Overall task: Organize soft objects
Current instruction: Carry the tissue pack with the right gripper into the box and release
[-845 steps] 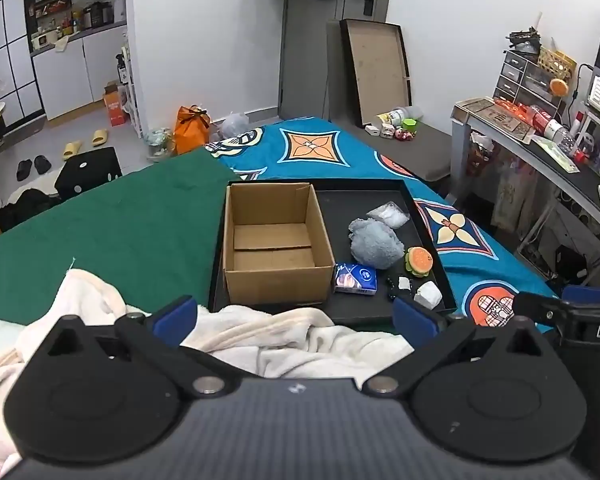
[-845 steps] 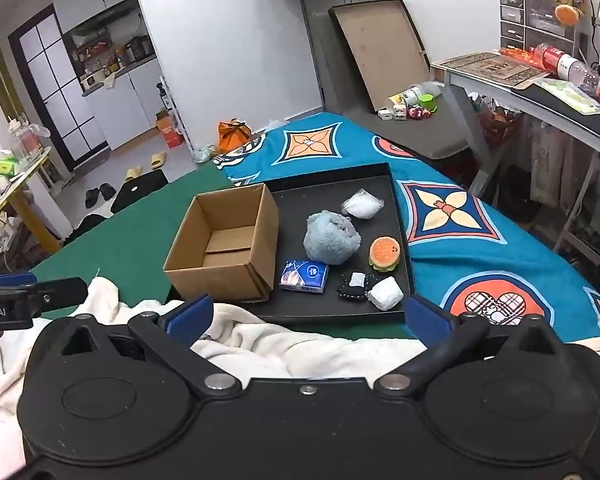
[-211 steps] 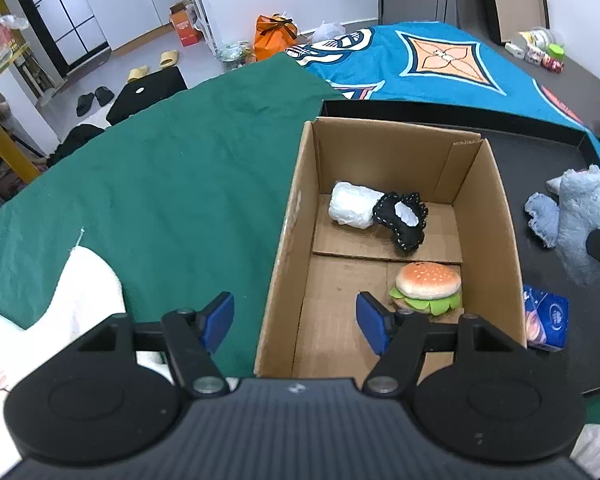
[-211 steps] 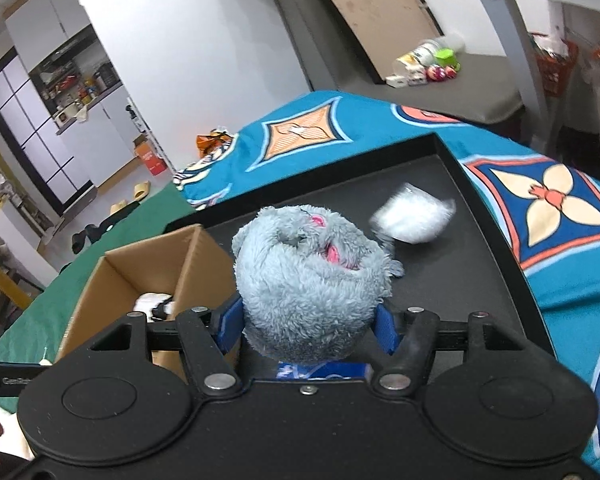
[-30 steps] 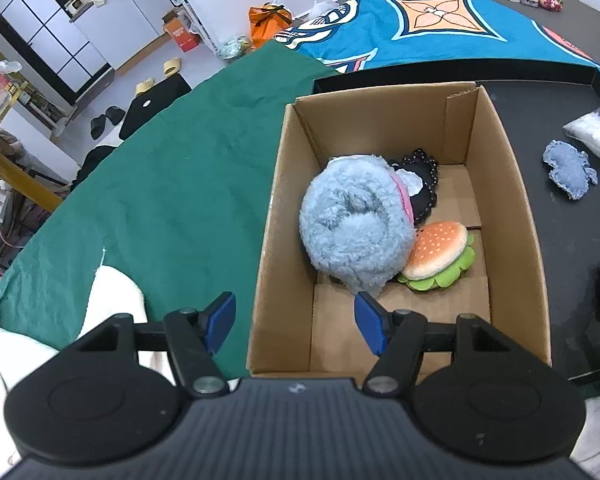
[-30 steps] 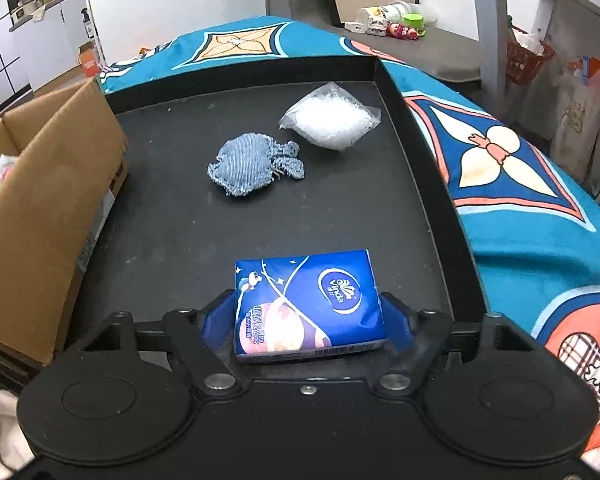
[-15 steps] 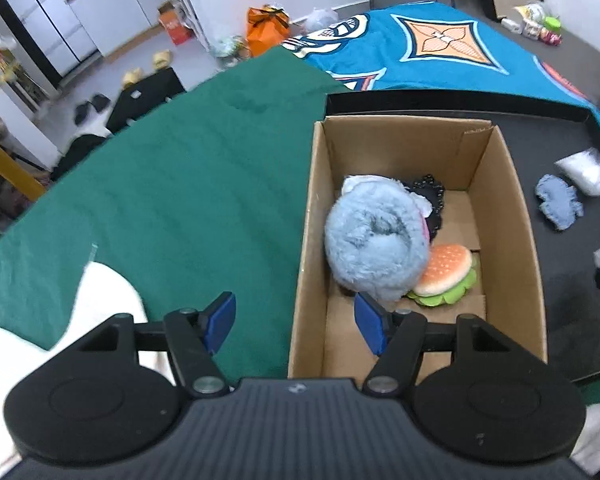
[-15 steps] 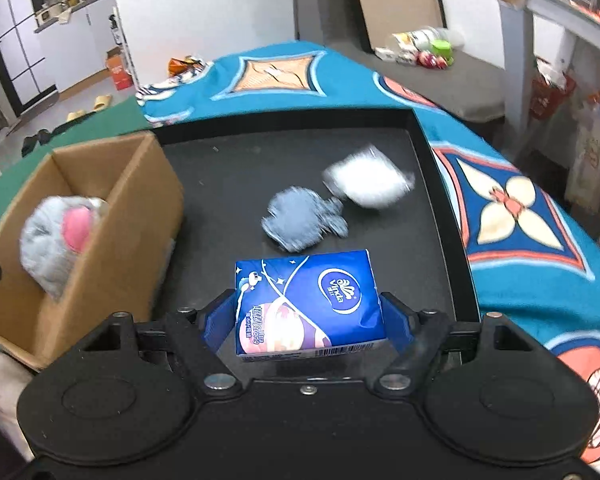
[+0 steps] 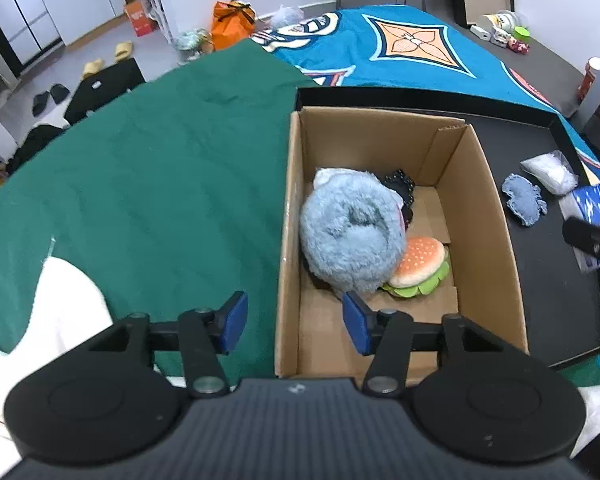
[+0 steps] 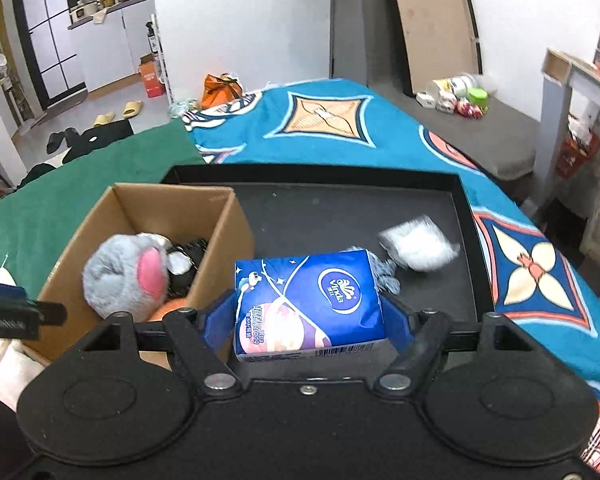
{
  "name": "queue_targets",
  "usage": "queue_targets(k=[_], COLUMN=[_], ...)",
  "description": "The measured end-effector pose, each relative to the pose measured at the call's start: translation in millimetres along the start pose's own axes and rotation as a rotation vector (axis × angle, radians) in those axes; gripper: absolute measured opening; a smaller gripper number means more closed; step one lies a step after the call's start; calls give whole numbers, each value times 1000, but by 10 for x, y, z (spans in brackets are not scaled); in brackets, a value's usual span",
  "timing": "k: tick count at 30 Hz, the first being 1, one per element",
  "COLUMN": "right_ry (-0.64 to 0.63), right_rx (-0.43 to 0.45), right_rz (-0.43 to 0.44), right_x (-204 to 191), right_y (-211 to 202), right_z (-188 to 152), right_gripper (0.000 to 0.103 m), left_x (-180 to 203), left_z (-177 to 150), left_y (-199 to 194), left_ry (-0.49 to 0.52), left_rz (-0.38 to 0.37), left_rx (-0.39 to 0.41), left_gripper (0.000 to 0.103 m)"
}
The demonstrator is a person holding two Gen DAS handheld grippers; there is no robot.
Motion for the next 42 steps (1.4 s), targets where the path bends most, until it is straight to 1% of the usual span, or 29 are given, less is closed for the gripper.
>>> queue_targets(k=[5, 8, 13, 15, 18, 20, 28, 32, 36, 39, 42], right_ry=[-22, -39, -49, -55, -57, -49, 14, 93, 179, 236, 238], right_rx=[18, 15, 10, 14, 16, 13, -31, -78, -128, -146, -145], right_rz=[7, 21, 44, 46, 62, 77, 187, 283, 357, 409, 424], right_x=[-181, -317, -517, -601, -708, -775, -979, -1000, -992, -975, -984], right_y=[-109, -143, -183, -202, -224, -226, -191, -110, -17, 4, -6], right_z=[80, 101, 130, 137, 141, 158, 166, 134, 92, 81, 72], right_gripper=[74, 74, 74, 74, 74, 74, 74, 74, 74, 79, 84], left_x=[-80, -80, -114, -161, -215, -247, -274, -292, -299, -295, -296], left_z=[-12, -18, -30, -34, -42, -48, -61, -74, -81, -79, -80], left_y=[77, 129, 184, 190, 187, 196, 188, 173, 166, 160, 145], left_ry=[-24, -14, -22, -43, -62, -71, -77, -80, -80, -78, -85], left_rz=[-62, -73, -97, -101, -119, -127, -157, -182, -187, -188, -194], left_rx=[-30, -57, -77, -73, -66, -68, -54, -47, -46, -46, -39], left_gripper=[36, 29, 23, 15, 9, 9, 9, 10, 10, 10, 10])
Point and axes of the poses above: each gripper's, at about its wrist camera, not at the fingertips, and y roughly the way its jaws point, x to its right, z to its top, the point moved 5 cm from there along y, roughly the way its jaws point, and after that the axes turned 15 degrees about -x, right-handed, at the moved point
